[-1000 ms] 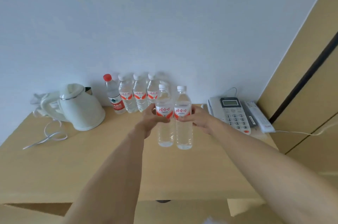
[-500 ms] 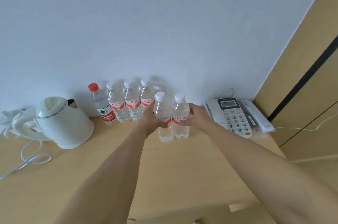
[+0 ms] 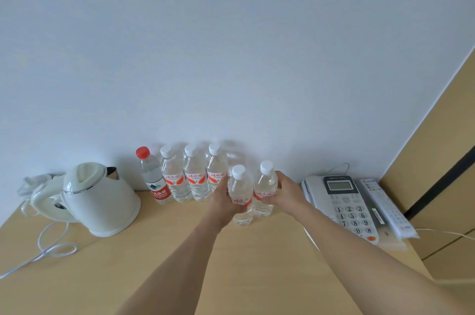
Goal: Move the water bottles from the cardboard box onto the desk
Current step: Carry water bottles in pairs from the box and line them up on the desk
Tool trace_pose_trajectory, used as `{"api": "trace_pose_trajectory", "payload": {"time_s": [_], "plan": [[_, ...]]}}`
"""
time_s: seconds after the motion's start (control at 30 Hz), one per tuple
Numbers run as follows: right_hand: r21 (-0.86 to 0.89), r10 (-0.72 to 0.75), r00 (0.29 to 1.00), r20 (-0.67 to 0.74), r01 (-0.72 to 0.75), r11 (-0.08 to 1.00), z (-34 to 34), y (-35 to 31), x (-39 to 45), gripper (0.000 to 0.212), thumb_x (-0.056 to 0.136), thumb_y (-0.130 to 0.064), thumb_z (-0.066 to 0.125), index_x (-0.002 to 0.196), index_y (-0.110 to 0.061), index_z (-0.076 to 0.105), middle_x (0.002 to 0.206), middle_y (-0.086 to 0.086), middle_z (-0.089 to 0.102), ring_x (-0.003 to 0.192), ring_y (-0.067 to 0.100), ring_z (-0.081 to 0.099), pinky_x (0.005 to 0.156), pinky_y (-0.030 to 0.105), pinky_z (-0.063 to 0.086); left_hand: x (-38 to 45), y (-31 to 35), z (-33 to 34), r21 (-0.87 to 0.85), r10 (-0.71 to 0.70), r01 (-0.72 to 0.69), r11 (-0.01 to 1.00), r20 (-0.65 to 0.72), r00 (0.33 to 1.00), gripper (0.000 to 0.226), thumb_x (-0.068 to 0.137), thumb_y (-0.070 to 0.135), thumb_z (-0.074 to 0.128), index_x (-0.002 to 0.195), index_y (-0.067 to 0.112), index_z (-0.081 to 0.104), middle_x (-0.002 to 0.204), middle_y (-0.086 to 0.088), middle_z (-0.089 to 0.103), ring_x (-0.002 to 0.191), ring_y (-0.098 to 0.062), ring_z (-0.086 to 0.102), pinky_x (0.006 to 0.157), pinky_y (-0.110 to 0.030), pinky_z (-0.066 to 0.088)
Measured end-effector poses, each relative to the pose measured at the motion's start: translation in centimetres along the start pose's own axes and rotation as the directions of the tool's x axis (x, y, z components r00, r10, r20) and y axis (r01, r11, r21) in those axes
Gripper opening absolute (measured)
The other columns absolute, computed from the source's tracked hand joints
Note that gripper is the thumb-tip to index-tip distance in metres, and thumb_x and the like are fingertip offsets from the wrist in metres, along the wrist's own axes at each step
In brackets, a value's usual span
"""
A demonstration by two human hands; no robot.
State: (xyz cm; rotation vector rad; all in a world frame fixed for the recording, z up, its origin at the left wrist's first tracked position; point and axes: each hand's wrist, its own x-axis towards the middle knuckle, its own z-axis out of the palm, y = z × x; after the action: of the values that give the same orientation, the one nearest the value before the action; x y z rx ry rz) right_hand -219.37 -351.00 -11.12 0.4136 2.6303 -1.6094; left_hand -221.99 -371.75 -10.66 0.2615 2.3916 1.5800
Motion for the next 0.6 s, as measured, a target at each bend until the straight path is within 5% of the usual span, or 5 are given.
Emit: {"api": "trace_pose_trajectory", "payload": {"time_s": [0.13, 0.27, 0.5, 0.6], "plan": [[-0.044, 0.018, 0.999, 0.042, -0.017, 0.999, -0.3, -0.6, 0.3, 0.058, 0.068, -0.022, 0.089, 0.115, -0.031, 0.058, 0.106, -0.016, 0.068, 0.103, 0.005, 0.063, 0.082, 0.026, 0.050, 0.1, 0.0, -0.2, 0.038, 0.034, -0.036, 0.999, 0.042, 0.999, 0.083, 0.069, 0.006, 0.085, 0.129, 0.048, 0.045, 0.110, 0.017, 0.066, 0.099, 0.001, 0.063, 0.069, -0.010, 0.050], [-0.089, 0.000, 0.997, 0.072, 0.007, 0.996, -0.6, -1.6, 0.3, 0.058, 0.068, -0.034, 0.088, 0.115, -0.035, 0.054, 0.107, -0.021, 0.065, 0.102, 0.000, 0.059, 0.076, 0.021, 0.044, -0.3, 0.6, -0.7, 0.181, 0.150, -0.141, 0.973, -0.037, 0.988, 0.085, 0.069, 0.020, 0.090, 0.142, 0.026, 0.045, 0.123, 0.010, 0.061, 0.109, -0.012, 0.059, 0.087, -0.025, 0.050], [-0.220, -0.106, 0.992, 0.072, 0.119, 0.968, -1.6, -3.1, 0.1, 0.075, 0.074, -0.026, 0.084, 0.138, -0.031, 0.045, 0.120, -0.006, 0.063, 0.112, 0.017, 0.059, 0.094, 0.034, 0.050, -0.7, 1.9, -1.2, 0.457, 0.371, -0.294, 0.840, -0.088, 0.924, 0.097, 0.067, 0.022, 0.089, 0.149, 0.031, 0.038, 0.122, 0.012, 0.053, 0.102, -0.013, 0.056, 0.082, -0.029, 0.050], [-0.284, -0.172, 0.984, 0.045, 0.178, 0.942, -1.7, -3.8, -0.2, 0.072, 0.074, -0.023, 0.084, 0.136, -0.029, 0.048, 0.120, -0.007, 0.064, 0.111, 0.016, 0.058, 0.089, 0.030, 0.047, -0.7, 2.0, -1.3, 0.513, 0.406, -0.313, 0.799, -0.076, 0.911, 0.097, 0.069, 0.020, 0.090, 0.150, 0.032, 0.037, 0.127, 0.010, 0.054, 0.100, -0.015, 0.057, 0.079, -0.033, 0.052]]}}
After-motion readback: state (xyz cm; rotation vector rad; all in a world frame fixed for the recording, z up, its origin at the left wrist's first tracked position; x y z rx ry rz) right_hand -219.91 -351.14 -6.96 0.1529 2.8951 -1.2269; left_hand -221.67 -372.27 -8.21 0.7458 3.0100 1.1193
